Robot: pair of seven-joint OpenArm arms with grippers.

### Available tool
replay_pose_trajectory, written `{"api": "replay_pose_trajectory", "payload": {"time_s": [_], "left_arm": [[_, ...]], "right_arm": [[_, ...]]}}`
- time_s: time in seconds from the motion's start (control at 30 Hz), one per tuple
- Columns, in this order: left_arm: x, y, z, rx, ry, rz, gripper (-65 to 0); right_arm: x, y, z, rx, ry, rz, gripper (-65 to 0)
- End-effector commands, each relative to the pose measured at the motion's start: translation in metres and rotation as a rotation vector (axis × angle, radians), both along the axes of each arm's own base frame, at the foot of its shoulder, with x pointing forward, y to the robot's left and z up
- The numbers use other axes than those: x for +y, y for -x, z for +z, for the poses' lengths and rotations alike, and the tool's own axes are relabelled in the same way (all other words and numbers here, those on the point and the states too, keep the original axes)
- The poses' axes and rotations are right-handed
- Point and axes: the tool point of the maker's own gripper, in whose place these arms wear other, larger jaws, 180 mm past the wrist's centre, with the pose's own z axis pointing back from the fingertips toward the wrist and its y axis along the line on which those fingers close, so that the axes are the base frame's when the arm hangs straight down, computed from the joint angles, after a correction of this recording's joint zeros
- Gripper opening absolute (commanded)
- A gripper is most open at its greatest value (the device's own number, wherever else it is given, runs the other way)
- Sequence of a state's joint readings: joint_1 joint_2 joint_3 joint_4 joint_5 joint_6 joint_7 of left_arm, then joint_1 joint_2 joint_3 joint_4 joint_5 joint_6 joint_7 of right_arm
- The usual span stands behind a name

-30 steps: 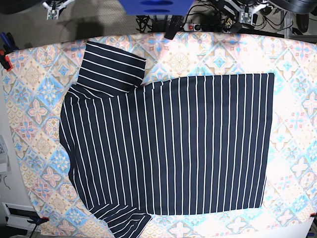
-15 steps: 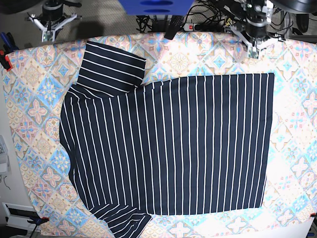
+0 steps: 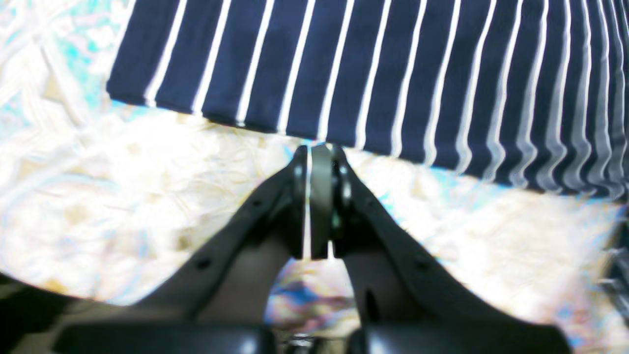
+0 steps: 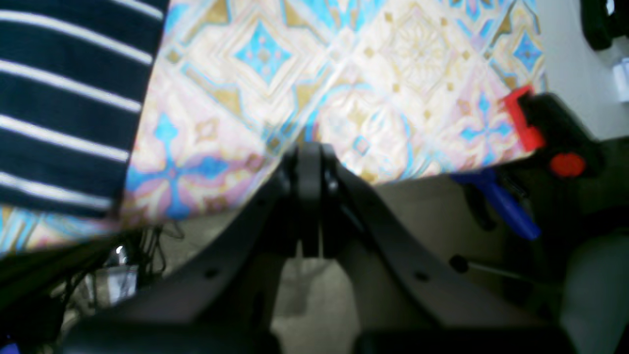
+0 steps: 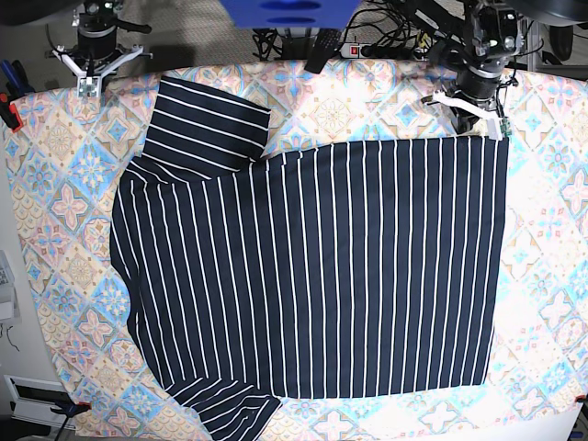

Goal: Fold the T-shirt properly
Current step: 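Lower the left gripper onto the striped shirt's shoulder corner and grasp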

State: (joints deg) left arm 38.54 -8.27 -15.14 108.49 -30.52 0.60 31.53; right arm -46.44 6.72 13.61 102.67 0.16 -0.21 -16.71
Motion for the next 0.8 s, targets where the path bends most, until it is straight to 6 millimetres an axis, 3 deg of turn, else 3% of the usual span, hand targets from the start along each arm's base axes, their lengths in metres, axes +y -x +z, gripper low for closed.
{"api": "replay_pose_trajectory", "payload": {"time_s": [0.0,0.17,0.23,0.37,0.57,0.77], "left_arm": [[-0.001,-0.006,0.008,-0.037,0.015,0.004,-62.9],[-0.007,-0.007,0.007,-0.055,0.136,0.056,-47.7],[0.005,-0.01,0.013,-0.085,0.172,0.116,-43.4],[0.028,-0.001,0.007,-0.104,0.253,0.266,-42.3],[0.056,0.012,-0.023,-0.081,0.375,0.442,-42.3],[0.074,0.01,-0.037,-0.032,0.487,0.526,-42.3]], "right_arm": [[0.002,-0.009,0.009,-0.037,0.012,0.027,-65.0],[0.016,-0.015,0.008,-0.047,-0.013,0.054,-65.0],[0.021,-0.016,0.007,-0.047,-0.023,0.063,-65.0],[0.023,-0.018,0.009,-0.055,-0.025,0.069,-65.0],[0.028,-0.022,0.012,-0.067,-0.032,0.082,-65.0],[0.033,-0.027,0.011,-0.076,-0.041,0.089,-65.0]]}}
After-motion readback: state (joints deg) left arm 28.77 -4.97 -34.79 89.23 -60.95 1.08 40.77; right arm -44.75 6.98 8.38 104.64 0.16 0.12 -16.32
